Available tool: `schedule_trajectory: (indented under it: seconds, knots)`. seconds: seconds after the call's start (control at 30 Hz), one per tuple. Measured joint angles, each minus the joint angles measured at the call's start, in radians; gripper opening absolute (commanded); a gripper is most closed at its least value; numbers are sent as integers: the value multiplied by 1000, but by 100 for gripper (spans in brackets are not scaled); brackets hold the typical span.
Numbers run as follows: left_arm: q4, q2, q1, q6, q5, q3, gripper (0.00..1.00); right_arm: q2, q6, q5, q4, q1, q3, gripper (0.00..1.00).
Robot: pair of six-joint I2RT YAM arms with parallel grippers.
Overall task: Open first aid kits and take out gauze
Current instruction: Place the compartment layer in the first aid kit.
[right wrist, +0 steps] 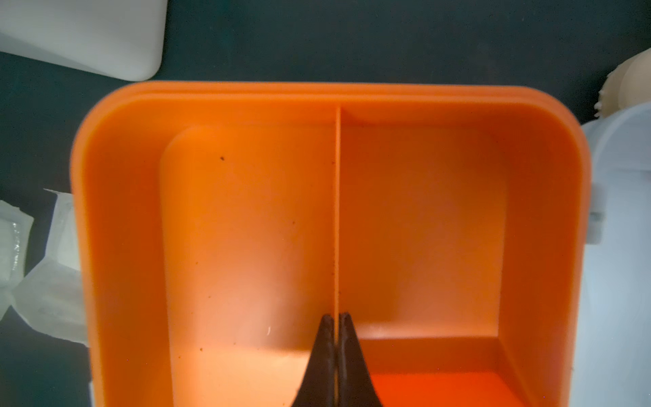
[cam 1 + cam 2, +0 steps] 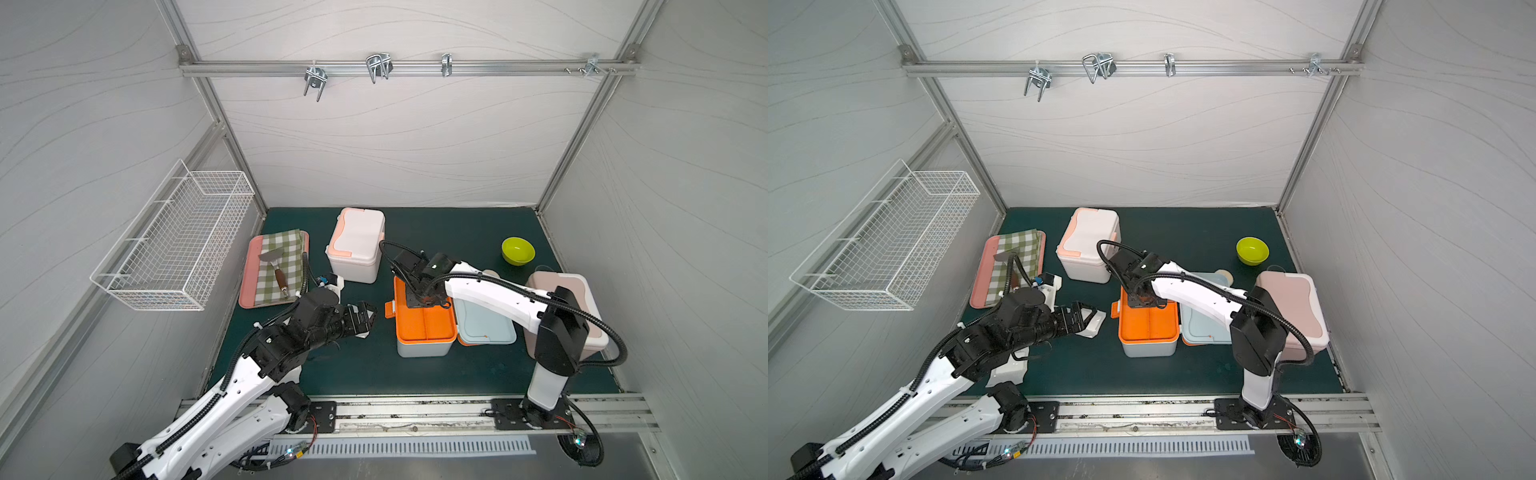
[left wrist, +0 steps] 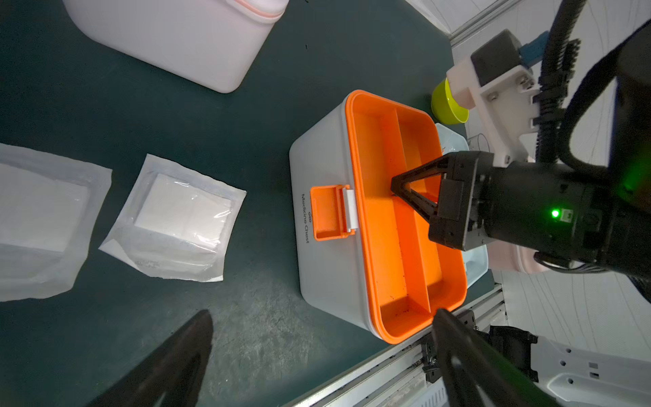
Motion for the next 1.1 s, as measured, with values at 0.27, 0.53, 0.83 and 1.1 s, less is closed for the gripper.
schedule_trajectory:
  seconds: [0.27, 0.53, 0.83, 1.1]
  knots:
    - [-1, 1, 0, 1, 8, 0, 97, -5, 27, -53, 7, -16, -8, 53]
    - [-29, 127, -126, 25, -40, 109, 97, -136, -12, -53, -13, -39, -41, 99]
    - [-33, 420, -266, 79, -77, 345, 96, -500, -184, -127, 58, -220, -253, 99]
    - [-43, 679, -280, 123, -43, 512, 96, -720, -317, -353, 117, -651, -502, 99]
